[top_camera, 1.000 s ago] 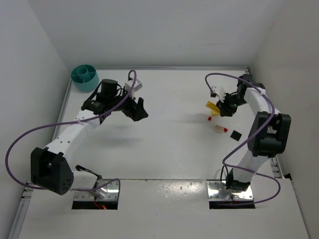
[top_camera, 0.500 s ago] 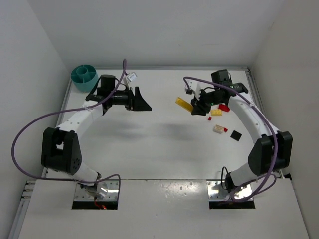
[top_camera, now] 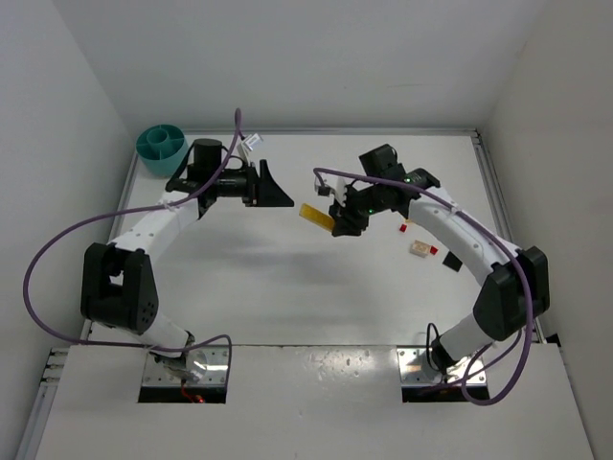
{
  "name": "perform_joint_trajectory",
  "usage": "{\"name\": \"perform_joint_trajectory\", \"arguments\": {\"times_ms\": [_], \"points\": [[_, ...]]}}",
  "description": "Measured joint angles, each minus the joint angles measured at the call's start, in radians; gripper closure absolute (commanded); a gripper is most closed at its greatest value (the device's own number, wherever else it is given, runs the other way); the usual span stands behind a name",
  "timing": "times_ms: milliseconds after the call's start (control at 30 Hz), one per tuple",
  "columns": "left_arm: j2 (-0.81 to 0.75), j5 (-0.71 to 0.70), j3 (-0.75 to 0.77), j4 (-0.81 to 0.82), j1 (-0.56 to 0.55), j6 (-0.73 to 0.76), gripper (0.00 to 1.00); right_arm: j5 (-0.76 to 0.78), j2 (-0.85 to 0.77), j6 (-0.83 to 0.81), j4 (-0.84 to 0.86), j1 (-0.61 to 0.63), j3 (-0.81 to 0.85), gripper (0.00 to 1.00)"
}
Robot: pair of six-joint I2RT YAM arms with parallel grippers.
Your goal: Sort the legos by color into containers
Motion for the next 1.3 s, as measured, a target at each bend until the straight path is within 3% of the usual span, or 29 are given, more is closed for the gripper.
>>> {"name": "perform_joint_trajectory", "arguments": {"times_ms": [133, 633, 767, 1067, 1200, 1300], "points": [[0.006, -0.002, 0.0, 0.002, -0.001, -0.013, 0.29, 0.028, 0.018, 0.021, 0.02, 0.039, 0.0, 0.79], [0.015, 0.0, -0.055, 0.052, -0.053, -0.06, 0.44, 0.14, 0.044, 0.066, 0.077, 0.109, 0.0, 0.81], [0.016, 0.001, -0.071, 0.06, -0.06, -0.074, 0.55, 0.163, 0.044, 0.071, 0.09, 0.116, 0.001, 0.81], [0.016, -0.004, -0.076, 0.081, -0.06, -0.078, 0.69, 0.172, 0.045, 0.076, 0.093, 0.147, 0.001, 0.81], [0.015, -0.012, -0.087, 0.083, -0.054, -0.08, 0.84, 0.19, 0.045, 0.079, 0.093, 0.16, 0.001, 0.81], [0.014, -0.016, -0.09, 0.084, -0.049, -0.085, 0.92, 0.211, 0.045, 0.09, 0.1, 0.167, 0.0, 0.68]]}}
